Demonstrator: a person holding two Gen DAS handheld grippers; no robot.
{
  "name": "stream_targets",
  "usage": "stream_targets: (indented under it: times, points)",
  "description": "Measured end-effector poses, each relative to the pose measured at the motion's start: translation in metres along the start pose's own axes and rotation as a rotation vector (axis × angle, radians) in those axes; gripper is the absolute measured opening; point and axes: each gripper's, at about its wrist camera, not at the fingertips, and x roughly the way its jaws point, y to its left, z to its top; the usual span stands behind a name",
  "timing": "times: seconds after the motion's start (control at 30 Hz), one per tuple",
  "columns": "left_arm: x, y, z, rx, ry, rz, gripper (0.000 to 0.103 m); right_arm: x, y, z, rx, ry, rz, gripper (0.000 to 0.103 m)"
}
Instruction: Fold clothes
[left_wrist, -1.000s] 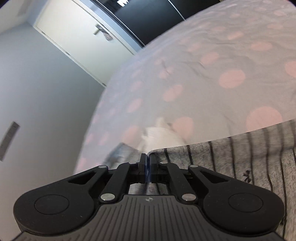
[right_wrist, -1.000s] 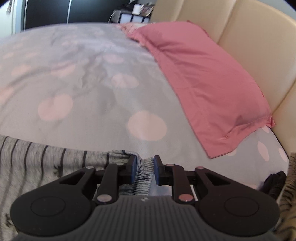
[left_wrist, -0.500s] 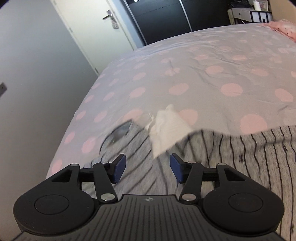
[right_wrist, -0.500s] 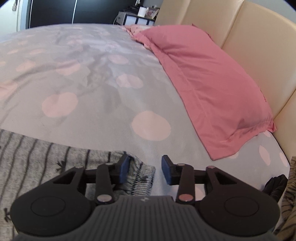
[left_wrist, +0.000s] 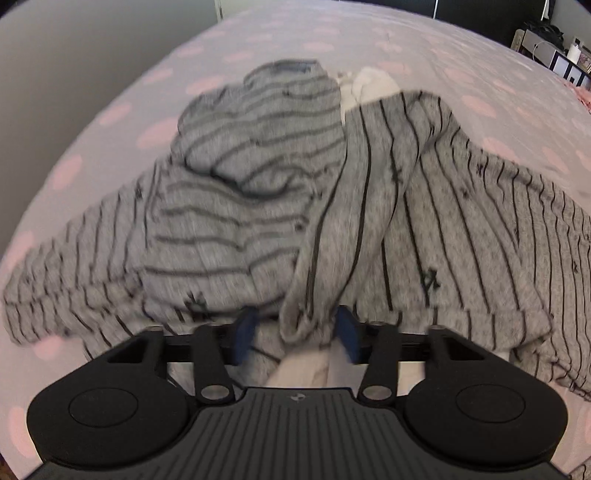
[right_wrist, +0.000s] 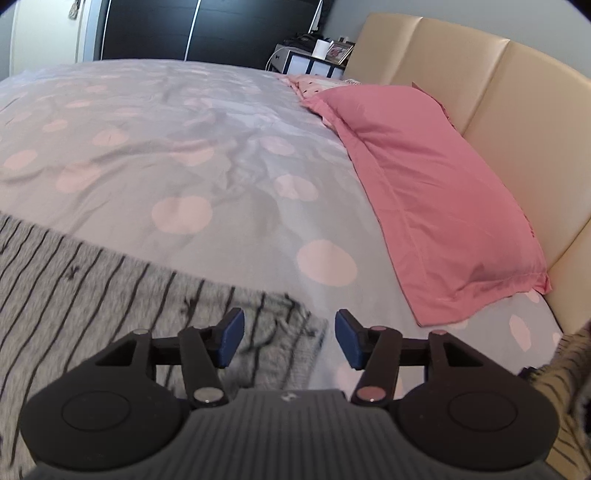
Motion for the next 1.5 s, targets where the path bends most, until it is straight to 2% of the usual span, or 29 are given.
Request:
stream_targets:
  times: [0.03,0.07,0.1,0.17,0.23,0.37,0.53,0.6,0.67,0.73,1.0,1.13,1.33,1.5]
  points:
    - [-0.001,-0.001,-0.001,0.008,-0.005,0.000,0.015,-0.004,-0.001,-0.002,-0.010,0.008,0.000,0.063]
    - [-0.002,-0.002,-0.001,0.015,-0.010,0.000,0.008,-0.008,-0.002,-0.004,-0.025,0.021,-0.003,0.064]
    - [-0.003,-0.003,-0.002,0.023,-0.015,0.000,0.005,-0.012,-0.003,-0.006,-0.040,0.034,-0.006,0.064]
    - [-0.015,-0.001,0.001,0.021,-0.078,0.029,0.003,-0.024,-0.006,-0.010,-0.056,0.053,-0.004,0.064]
    - [-0.027,0.005,0.005,0.006,-0.139,0.063,0.003,-0.037,-0.009,-0.014,-0.064,0.068,0.003,0.064]
    - [-0.036,0.021,0.010,-0.047,-0.211,0.087,0.004,-0.071,-0.009,-0.022,-0.065,0.078,0.054,0.064]
    - [-0.044,0.023,0.002,-0.056,-0.207,0.035,0.007,-0.115,-0.007,-0.031,-0.063,0.084,0.127,0.064]
    - [-0.056,0.022,-0.002,-0.027,-0.220,0.024,0.009,-0.133,-0.006,-0.035,-0.062,0.086,0.156,0.066]
    - [-0.066,0.025,-0.004,-0.012,-0.206,-0.021,0.017,-0.153,-0.003,-0.040,-0.061,0.069,0.193,0.071]
    - [-0.078,0.024,-0.012,0.018,-0.193,-0.065,0.019,-0.173,0.001,-0.048,-0.067,0.047,0.229,0.073]
    - [-0.123,-0.016,-0.070,0.305,-0.139,-0.186,0.020,-0.218,0.006,-0.067,0.007,-0.014,0.317,0.073]
    - [-0.123,-0.040,-0.114,0.431,-0.075,-0.238,0.030,-0.230,0.001,-0.070,0.081,-0.047,0.361,0.074]
    - [-0.091,-0.070,-0.166,0.556,0.006,-0.223,0.031,-0.235,-0.003,-0.080,0.133,-0.062,0.371,0.075]
    - [-0.074,-0.079,-0.180,0.615,0.004,-0.192,0.033,-0.227,-0.012,-0.089,0.153,-0.037,0.336,0.076]
